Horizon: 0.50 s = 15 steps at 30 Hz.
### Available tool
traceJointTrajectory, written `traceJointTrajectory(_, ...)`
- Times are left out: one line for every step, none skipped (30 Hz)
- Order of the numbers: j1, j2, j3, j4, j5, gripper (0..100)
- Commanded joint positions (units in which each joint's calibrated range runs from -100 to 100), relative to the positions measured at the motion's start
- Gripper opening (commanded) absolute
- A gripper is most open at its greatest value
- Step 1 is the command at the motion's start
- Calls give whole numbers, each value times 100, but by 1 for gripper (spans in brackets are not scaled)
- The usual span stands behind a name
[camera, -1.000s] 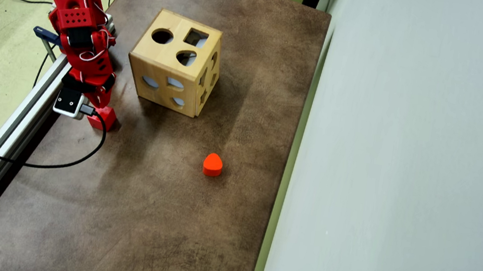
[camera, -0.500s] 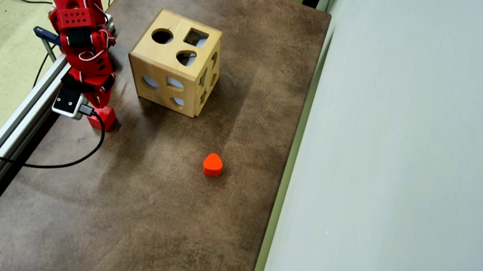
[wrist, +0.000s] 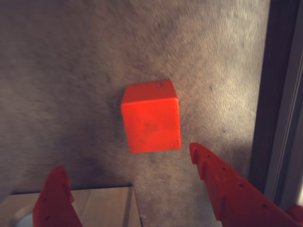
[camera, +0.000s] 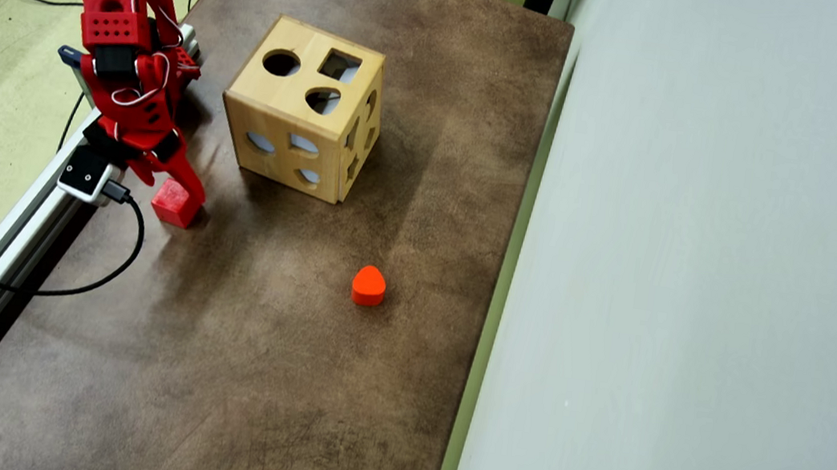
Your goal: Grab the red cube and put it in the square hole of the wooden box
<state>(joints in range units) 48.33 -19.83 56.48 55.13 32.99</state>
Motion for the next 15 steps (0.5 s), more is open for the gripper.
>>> traceJointTrajectory(-26, 612, -290, 48, 44, 40)
traceJointTrajectory(-26, 773, -299, 48, 44, 40)
traceJointTrajectory(-26, 900, -353, 48, 44, 40)
traceJointTrajectory(-26, 994, -415, 48, 39, 40)
traceJointTrajectory(-26, 1096, -460, 48, 39, 40)
traceJointTrajectory(-26, 1181, -496, 40, 39, 40)
traceJointTrajectory(-26, 1282, -541, 40, 39, 40)
traceJointTrajectory(-26, 1384, -612, 24, 39, 40)
traceJointTrajectory(-26, 1503, -684, -16, 39, 40)
traceJointTrajectory(-26, 1622, -728, -88, 39, 40)
traceJointTrajectory(-26, 1750, -764, -169, 39, 40)
traceJointTrajectory(-26, 1843, -791, -257, 39, 40)
traceJointTrajectory(-26, 1911, -809, -346, 39, 40)
traceJointTrajectory(-26, 1953, -809, -410, 39, 40)
traceJointTrajectory(-19, 1979, -809, -450, 39, 40)
